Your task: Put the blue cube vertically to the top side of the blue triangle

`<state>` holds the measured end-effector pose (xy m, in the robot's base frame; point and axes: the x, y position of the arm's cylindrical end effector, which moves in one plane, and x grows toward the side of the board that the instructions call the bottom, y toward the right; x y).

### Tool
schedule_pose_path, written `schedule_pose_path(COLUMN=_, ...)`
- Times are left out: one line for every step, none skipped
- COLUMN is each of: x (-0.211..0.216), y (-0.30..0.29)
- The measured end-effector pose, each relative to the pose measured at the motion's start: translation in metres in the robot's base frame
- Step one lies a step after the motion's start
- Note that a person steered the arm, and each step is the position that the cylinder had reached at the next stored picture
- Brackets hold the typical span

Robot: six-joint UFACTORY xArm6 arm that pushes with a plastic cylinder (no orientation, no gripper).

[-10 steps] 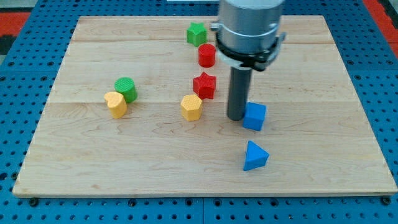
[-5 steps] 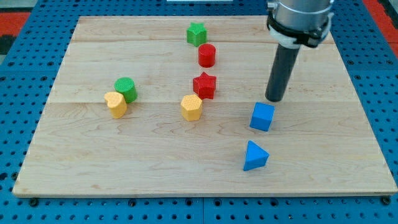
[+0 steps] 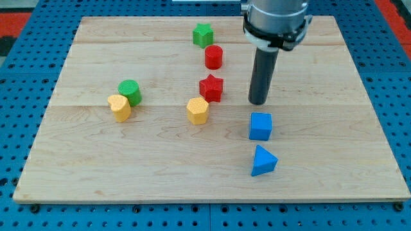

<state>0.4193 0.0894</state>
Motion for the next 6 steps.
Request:
schedule_pose_path(x=-0.034, y=0.007)
schedule_pose_path(x=-0.025, y=-0.012)
schedule_pose_path(x=0.016, y=-0.015)
schedule_pose_path(x=0.017, y=-0.057)
schedule_pose_path(x=0.007, y=-0.068)
schedule_pose_path(x=0.004, y=-0.061)
